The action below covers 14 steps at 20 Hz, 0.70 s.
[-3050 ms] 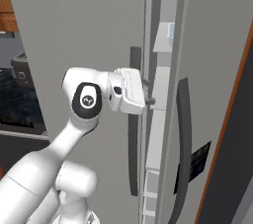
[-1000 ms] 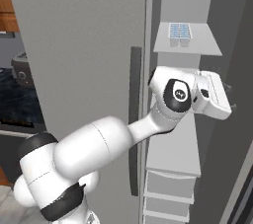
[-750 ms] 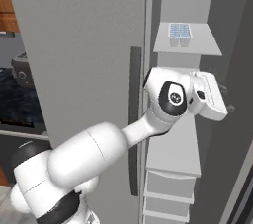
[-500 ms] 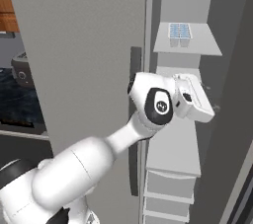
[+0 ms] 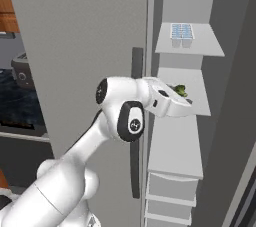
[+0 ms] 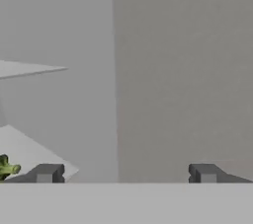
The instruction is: Open the freezer door, pick up the ice cube tray from the freezer, and place it on the dining counter.
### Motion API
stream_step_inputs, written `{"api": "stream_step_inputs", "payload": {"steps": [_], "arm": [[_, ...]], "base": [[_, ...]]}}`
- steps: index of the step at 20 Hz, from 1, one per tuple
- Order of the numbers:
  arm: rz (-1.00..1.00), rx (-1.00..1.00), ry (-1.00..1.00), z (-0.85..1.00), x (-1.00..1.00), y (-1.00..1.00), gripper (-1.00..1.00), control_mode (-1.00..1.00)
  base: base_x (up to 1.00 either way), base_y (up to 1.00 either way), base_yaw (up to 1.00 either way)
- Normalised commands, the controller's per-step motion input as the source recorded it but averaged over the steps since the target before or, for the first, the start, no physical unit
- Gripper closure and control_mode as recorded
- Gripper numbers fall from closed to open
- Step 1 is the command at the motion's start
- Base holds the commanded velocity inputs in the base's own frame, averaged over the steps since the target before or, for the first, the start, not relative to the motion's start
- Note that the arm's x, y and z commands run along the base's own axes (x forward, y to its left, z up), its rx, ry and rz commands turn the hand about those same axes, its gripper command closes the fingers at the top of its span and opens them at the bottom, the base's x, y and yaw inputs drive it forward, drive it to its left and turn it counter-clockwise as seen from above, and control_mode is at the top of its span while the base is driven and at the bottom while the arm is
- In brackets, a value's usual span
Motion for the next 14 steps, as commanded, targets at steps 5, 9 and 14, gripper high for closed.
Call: {"api": "stream_step_inputs", "payload": {"steps": [5, 9, 14], "arm": [[0.40, 0.00, 0.25, 0.40, -0.31, 0.93, -1.00, -1.00], [0.44, 0.00, 0.25, 0.30, -0.49, 0.85, -1.00, -1.00], [0.44, 0.06, 0.20, 0.04, -0.38, 0.70, -1.00, -1.00]], "base": [[0.00, 0.00, 0.00], [0.00, 0.00, 0.00], [0.00, 0.00, 0.00]]}}
